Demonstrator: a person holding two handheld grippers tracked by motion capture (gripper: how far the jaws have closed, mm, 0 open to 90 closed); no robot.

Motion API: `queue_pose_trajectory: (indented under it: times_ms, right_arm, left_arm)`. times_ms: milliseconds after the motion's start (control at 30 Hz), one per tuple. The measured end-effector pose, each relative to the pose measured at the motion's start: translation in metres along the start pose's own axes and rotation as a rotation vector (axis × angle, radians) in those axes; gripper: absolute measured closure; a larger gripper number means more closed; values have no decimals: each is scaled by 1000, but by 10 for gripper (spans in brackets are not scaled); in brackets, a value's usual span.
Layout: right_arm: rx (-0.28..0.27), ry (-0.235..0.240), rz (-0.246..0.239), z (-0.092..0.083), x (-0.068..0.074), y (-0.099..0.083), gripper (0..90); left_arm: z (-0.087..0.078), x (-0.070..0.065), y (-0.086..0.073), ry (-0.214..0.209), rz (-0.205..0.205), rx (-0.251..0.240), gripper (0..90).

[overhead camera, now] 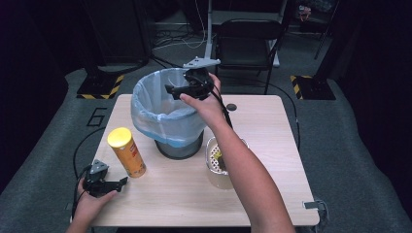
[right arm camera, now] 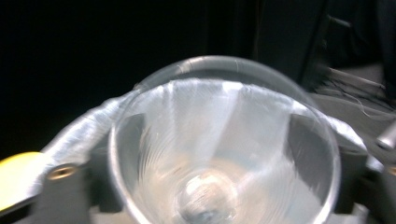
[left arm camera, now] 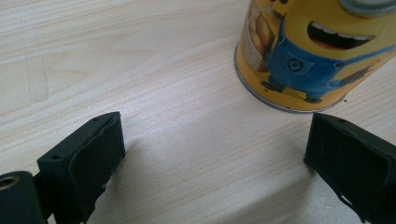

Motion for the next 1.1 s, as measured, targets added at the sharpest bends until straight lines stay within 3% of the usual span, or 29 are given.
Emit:
queue_pose_trajectory:
  times_ms: [167, 367, 400, 567, 600, 633, 733, 767, 933, 1100]
  right_arm:
    - [-5, 1, -36, -6, 1, 0, 131]
    - [-27, 4, -33, -20, -1, 1, 140]
    - [-31, 6, -38, -22, -1, 0, 141]
    - [-40, 12, -52, -37, -1, -4, 165]
    - [-43, 11, -61, -41, -1, -4, 165]
    - [-46, 10, -69, -45, -3, -4, 168]
    - [-97, 6, -82, -59, -4, -3, 214]
    - [-112, 1, -91, -63, -4, -3, 215]
    - [-135, -3, -78, -84, -6, -5, 213]
    - [-126, -34, -85, -103, -10, -11, 213]
  left_arm:
    - [0, 0, 0, 1, -1, -1, 47]
    - [-2, 0, 0, -1, 3, 15, 47]
    - [-1, -2, -1, 2, -15, 10, 49]
    - [-2, 0, 1, 19, -19, 17, 54]
    - [-3, 0, 1, 12, -37, 28, 54]
    - [-2, 1, 2, 23, -33, 13, 63]
    - [-6, 2, 2, 16, -46, 31, 109]
    - [-5, 2, 3, 29, -48, 22, 109]
    - [-11, 2, 8, -2, -61, 18, 92]
    - [-17, -2, 16, -25, -75, -43, 73]
Point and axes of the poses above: each handheld gripper's, and its own axes: z roughly forward along the jaws, y roughly out of its top, x roughly to its left, the point moved 4 cm from there along z, roughly forward along the jaws, and after that the axes turned 10 degrees about -x, right-handed, at the moved point
